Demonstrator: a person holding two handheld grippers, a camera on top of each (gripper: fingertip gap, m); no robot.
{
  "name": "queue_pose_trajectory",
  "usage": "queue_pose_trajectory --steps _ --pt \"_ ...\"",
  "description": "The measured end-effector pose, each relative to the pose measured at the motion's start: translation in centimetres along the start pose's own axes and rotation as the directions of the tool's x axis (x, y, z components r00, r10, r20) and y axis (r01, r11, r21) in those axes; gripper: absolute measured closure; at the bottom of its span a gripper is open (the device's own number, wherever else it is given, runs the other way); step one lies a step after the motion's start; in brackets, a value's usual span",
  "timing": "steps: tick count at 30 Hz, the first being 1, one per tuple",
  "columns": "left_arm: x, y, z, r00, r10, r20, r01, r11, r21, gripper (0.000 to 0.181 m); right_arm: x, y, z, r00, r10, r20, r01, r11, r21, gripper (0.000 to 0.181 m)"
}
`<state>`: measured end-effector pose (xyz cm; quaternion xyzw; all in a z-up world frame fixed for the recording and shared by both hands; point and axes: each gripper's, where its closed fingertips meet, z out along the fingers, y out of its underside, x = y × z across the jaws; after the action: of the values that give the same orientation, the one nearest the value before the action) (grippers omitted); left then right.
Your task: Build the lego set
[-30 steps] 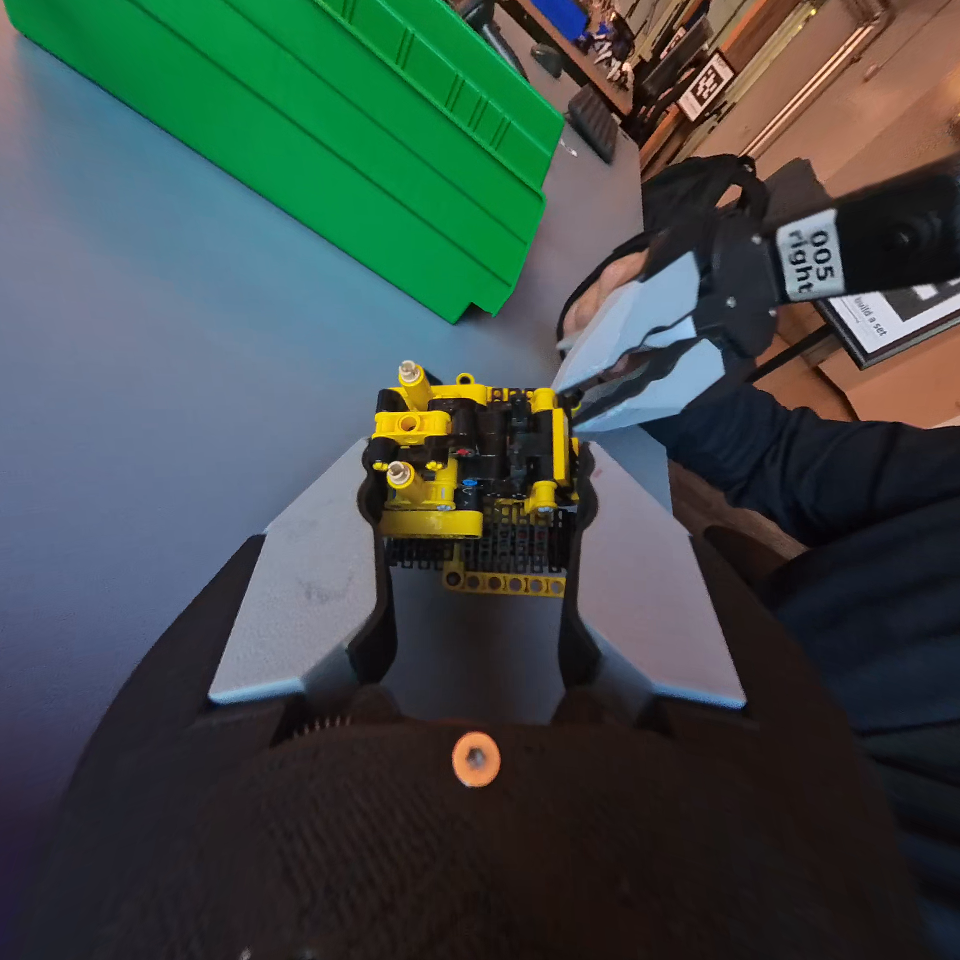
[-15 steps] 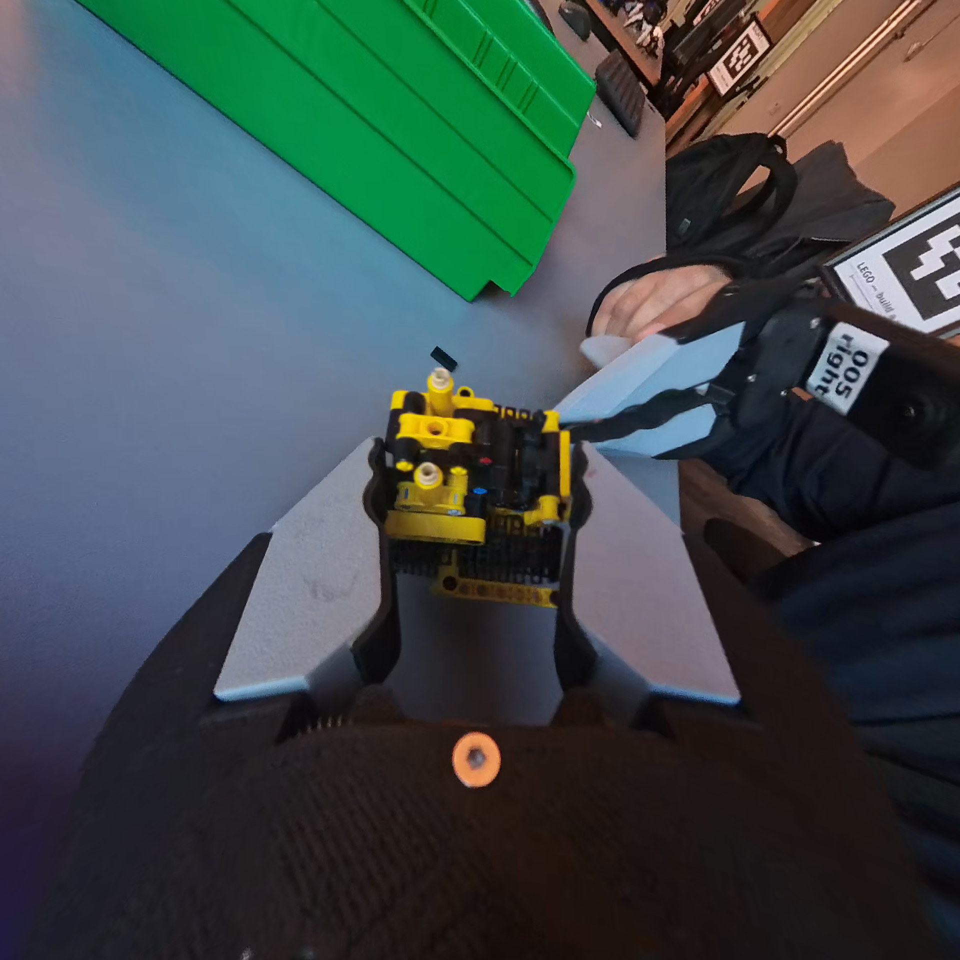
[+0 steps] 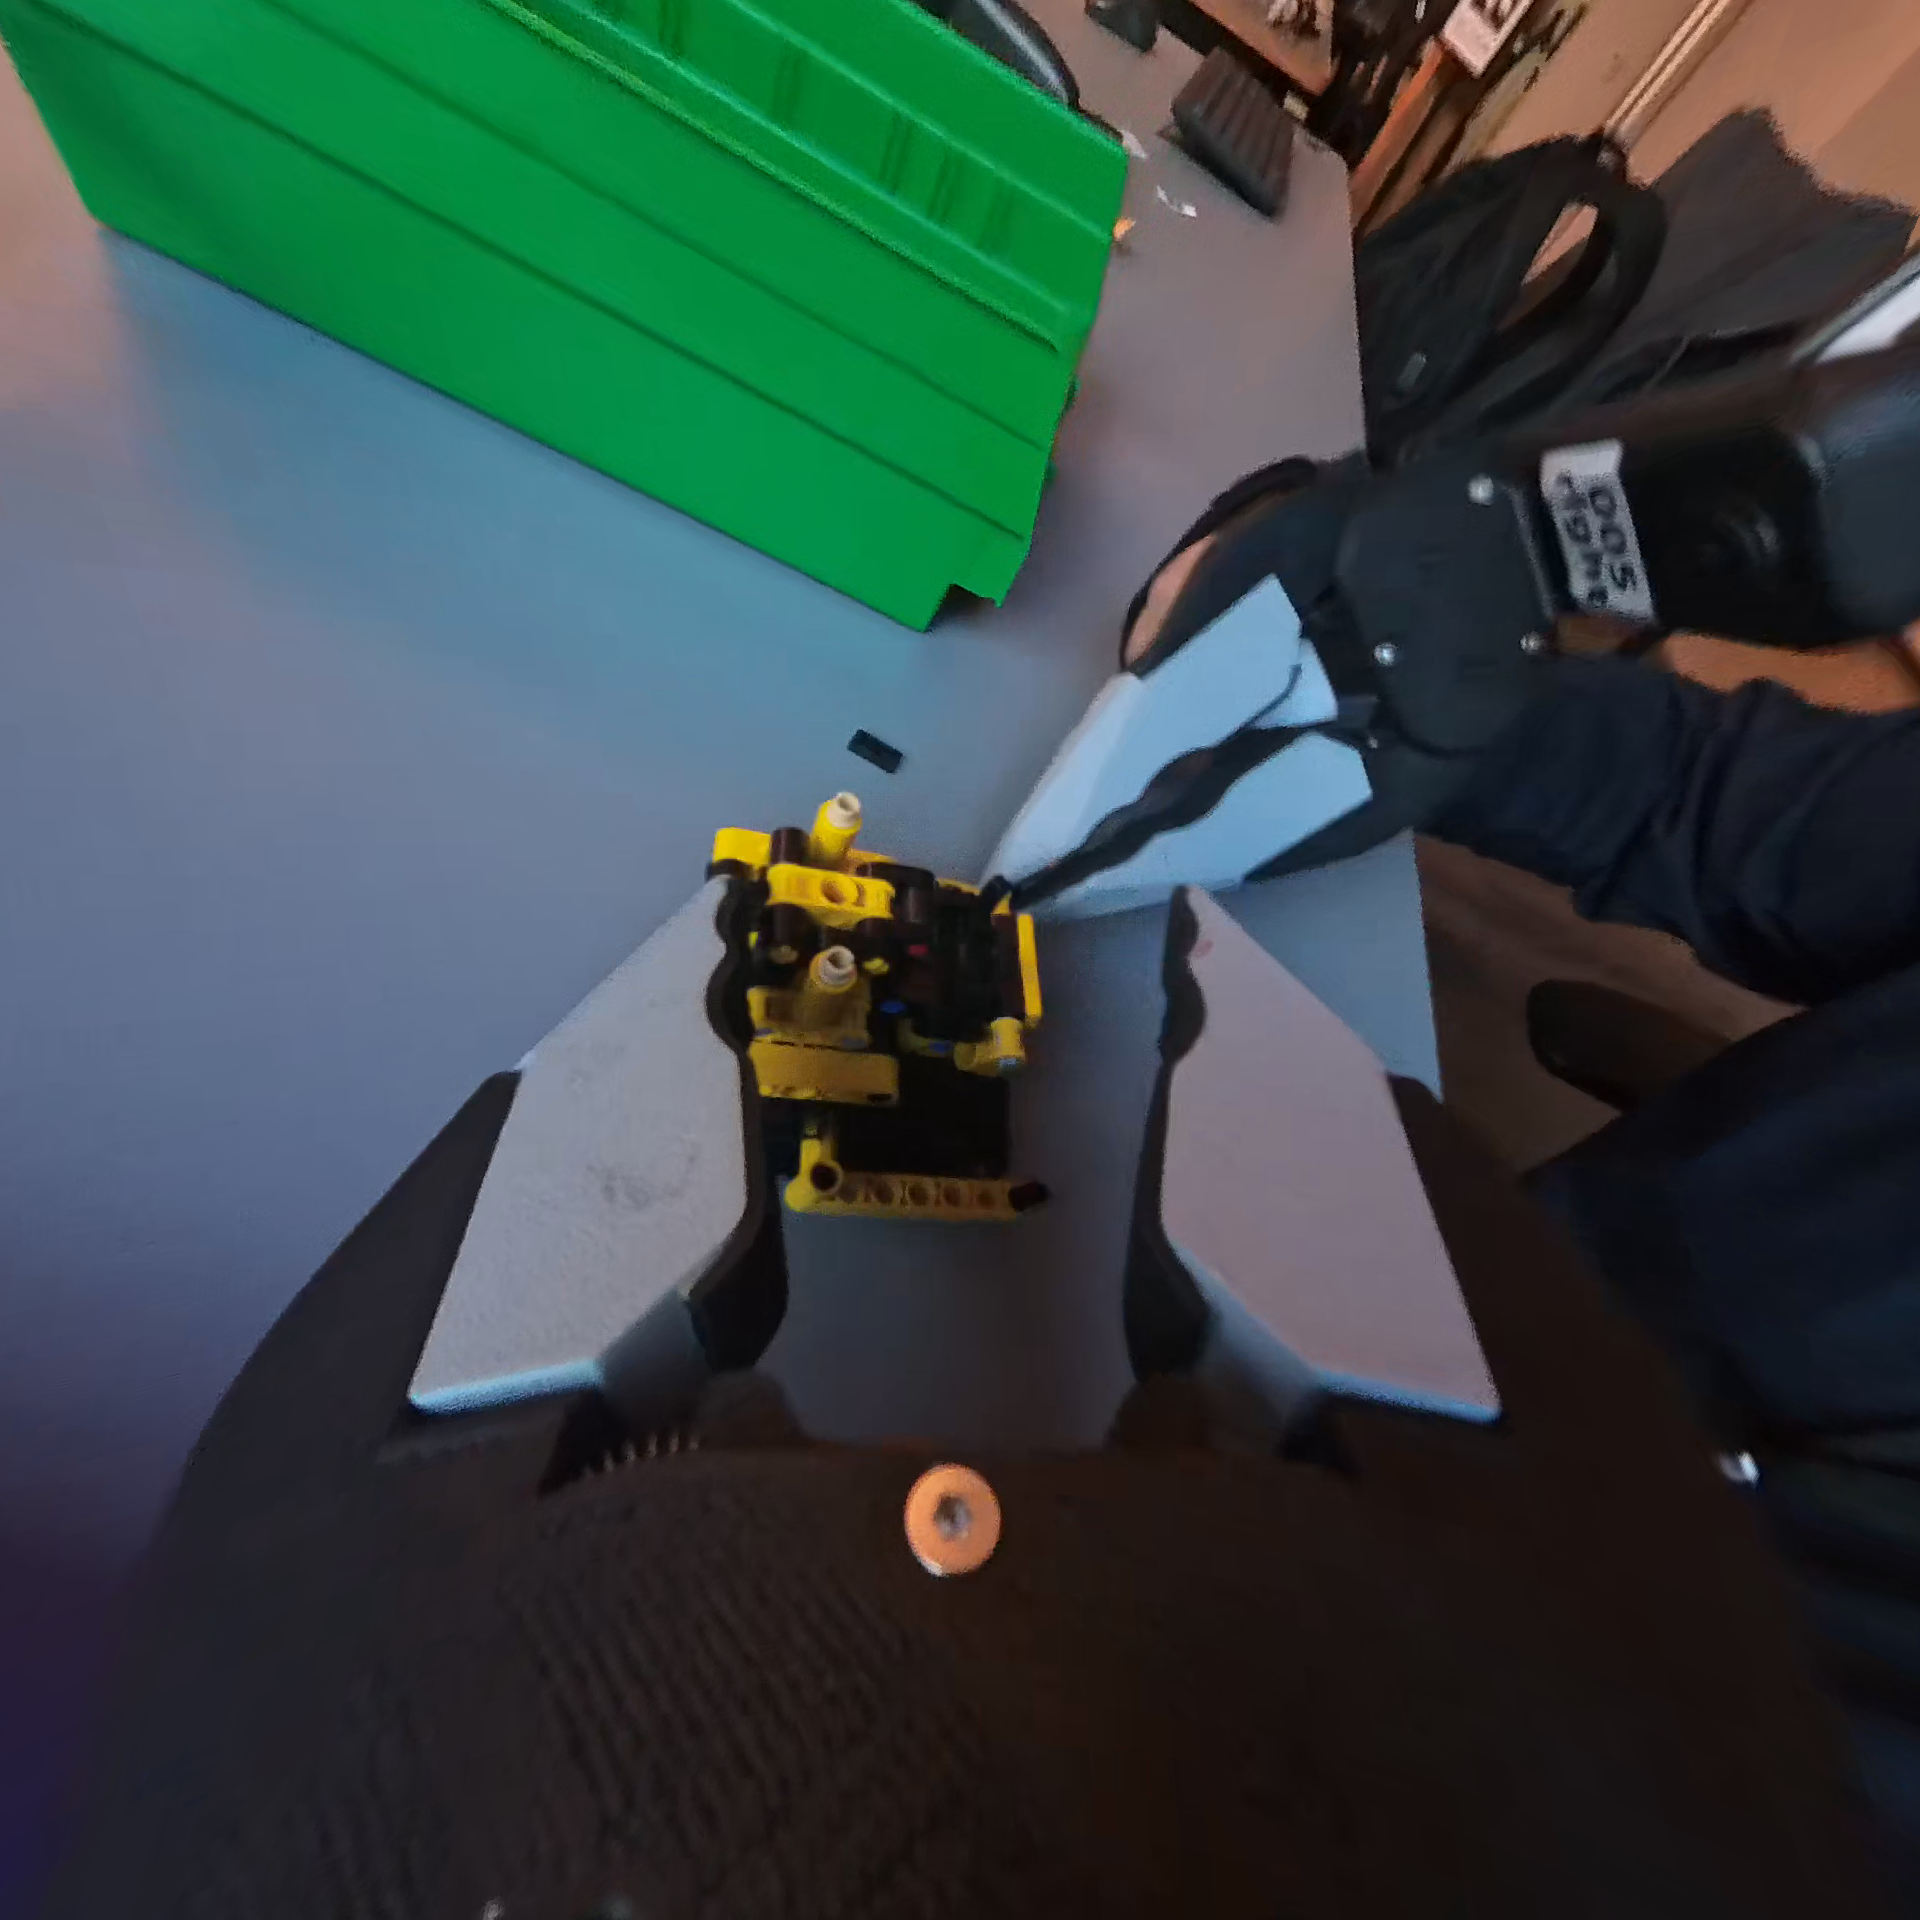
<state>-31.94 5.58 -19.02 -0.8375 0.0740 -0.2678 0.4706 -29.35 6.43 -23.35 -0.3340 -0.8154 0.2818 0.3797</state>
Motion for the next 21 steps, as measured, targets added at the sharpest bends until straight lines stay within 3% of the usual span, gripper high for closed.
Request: queue_pose_trajectory --steps 4,9,17,21 --pt "-1.8 2.7 0.6 0.964 0.208 0.163 -0.176 0.966 -0.19 0.086 -0.5 -0.5 -0.4 0.993 0.082 0.084 -0.086 0.995 0.049 0.181" --pt "-2.7 4.8 2.0 0.918 0.342 0.201 -0.267 0.908 -0.324 0.093 -0.7 -1.2 -0.6 0.975 0.162 0.154 -0.175 0.981 0.08 0.176" --pt "-2.3 4.7 1.3 0.943 0.312 0.119 -0.268 0.92 -0.287 0.098 0.4 -0.4 -0.5 0.964 0.234 0.13 -0.242 0.969 0.05 0.153" --pt "-1.2 4.3 1.3 0.92 0.387 0.069 -0.359 0.899 -0.252 0.098 0.1 0.1 -0.5 0.96 0.238 0.149 -0.245 0.969 0.027 0.135"
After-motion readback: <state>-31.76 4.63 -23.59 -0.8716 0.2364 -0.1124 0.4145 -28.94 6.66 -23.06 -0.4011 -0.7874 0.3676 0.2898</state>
